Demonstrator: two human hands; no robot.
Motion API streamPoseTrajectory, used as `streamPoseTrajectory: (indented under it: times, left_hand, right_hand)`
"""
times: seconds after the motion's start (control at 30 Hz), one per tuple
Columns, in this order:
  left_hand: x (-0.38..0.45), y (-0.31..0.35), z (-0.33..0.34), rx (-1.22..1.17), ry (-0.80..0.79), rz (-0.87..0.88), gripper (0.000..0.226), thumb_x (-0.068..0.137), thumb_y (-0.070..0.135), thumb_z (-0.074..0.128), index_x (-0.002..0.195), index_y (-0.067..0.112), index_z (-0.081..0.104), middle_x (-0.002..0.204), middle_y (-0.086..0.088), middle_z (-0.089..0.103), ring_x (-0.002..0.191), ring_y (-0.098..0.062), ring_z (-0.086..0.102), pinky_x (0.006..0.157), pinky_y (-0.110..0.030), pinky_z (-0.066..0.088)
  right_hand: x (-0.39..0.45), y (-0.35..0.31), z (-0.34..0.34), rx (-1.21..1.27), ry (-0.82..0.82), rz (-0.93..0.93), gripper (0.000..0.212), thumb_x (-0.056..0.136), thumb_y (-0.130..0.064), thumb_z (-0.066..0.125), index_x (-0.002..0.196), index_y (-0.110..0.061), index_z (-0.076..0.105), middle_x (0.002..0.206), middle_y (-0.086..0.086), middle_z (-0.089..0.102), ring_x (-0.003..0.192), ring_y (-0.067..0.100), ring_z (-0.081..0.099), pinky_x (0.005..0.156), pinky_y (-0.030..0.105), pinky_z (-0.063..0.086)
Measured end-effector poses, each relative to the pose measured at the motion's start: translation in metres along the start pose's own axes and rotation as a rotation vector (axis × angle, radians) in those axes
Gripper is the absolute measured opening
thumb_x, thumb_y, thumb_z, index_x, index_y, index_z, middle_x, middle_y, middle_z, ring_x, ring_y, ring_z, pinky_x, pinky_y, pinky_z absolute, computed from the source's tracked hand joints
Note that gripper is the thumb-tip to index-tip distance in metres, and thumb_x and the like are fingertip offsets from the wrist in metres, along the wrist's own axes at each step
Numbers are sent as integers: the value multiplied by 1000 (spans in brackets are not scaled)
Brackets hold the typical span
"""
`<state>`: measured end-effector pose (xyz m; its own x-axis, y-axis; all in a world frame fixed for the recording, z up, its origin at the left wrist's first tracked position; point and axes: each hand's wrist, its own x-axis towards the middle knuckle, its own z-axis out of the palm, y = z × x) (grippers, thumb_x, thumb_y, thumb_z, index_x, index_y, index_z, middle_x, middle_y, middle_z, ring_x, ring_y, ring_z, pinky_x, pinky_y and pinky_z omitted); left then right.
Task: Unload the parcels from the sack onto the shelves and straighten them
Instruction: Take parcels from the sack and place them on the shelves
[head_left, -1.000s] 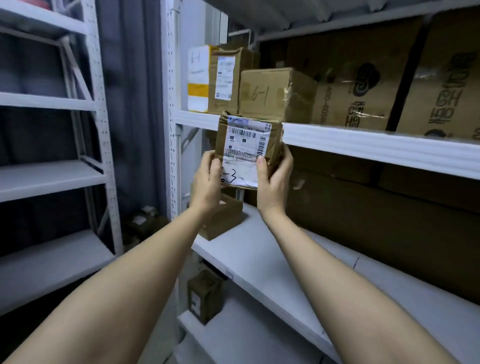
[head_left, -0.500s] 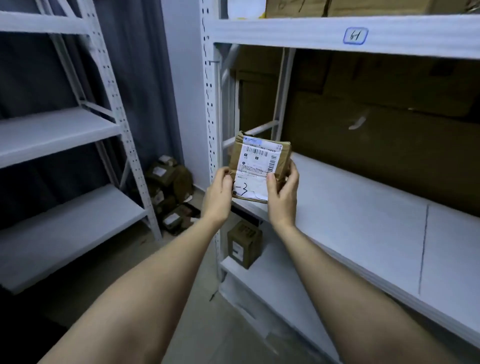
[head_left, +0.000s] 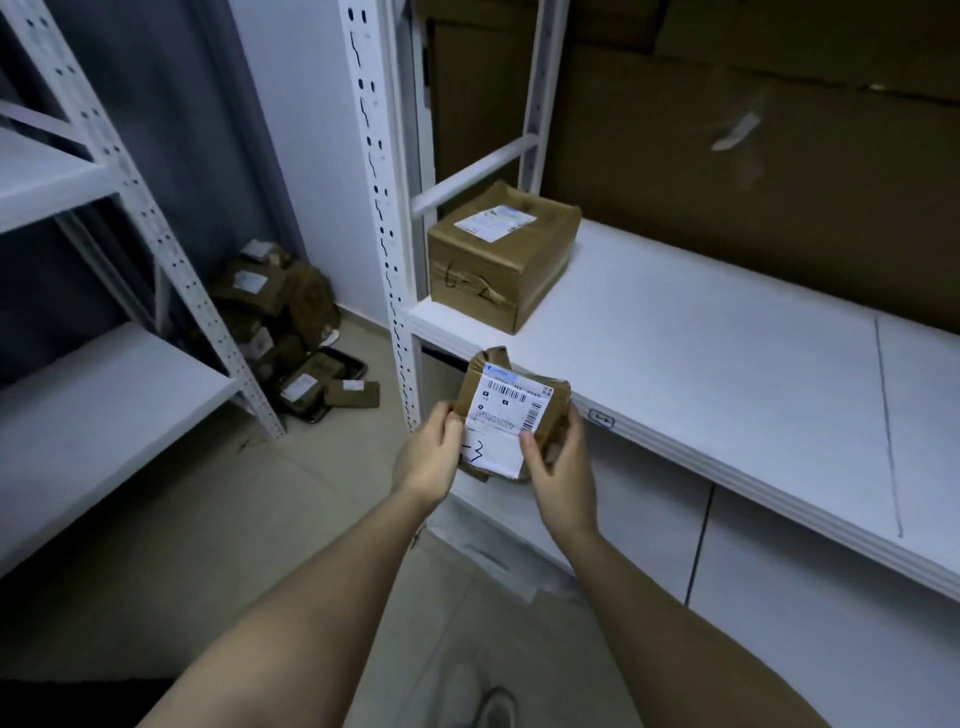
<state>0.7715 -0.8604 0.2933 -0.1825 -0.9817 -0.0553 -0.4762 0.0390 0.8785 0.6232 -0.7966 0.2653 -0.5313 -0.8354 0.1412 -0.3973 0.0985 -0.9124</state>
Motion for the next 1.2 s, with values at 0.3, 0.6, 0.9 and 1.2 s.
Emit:
streamPoseTrajectory:
  times: [0.3, 0.6, 0.9, 1.2]
  left_hand:
    - [74, -103, 74, 101, -111, -34, 40, 90, 39, 25, 105, 21, 58, 103, -6, 66, 96, -27, 60, 87, -45, 48]
    - [143, -233, 170, 138, -140, 49, 28, 98, 28, 32, 102, 20, 58, 105, -1, 64, 97, -22, 58, 86, -39, 47]
    - [194, -367, 271, 78, -269, 150, 31, 99, 25, 30, 113, 18, 57, 119, -4, 60, 109, -21, 54, 95, -40, 44]
    - [207, -430, 303, -5, -363, 45, 45, 97, 31, 26, 137, 43, 43, 143, -7, 39, 133, -23, 36, 112, -39, 30]
  right_hand:
    - [47, 121, 49, -57, -68, 104, 72, 82, -49, 63, 142, -45, 25, 130, -19, 54, 105, -18, 49, 79, 18, 47]
    - [79, 280, 118, -76, 0, 80, 70, 85, -47, 64, 142, -47, 22, 123, -26, 49, 99, -20, 49, 80, 16, 48]
    - [93, 434, 168, -74, 57, 65, 75, 83, -50, 65, 145, -41, 23, 128, -26, 52, 103, -20, 48, 78, 12, 43]
    - [84, 501, 198, -2, 57, 84, 78, 79, -44, 74, 144, -34, 32, 137, -16, 51, 121, -2, 49, 86, 11, 38]
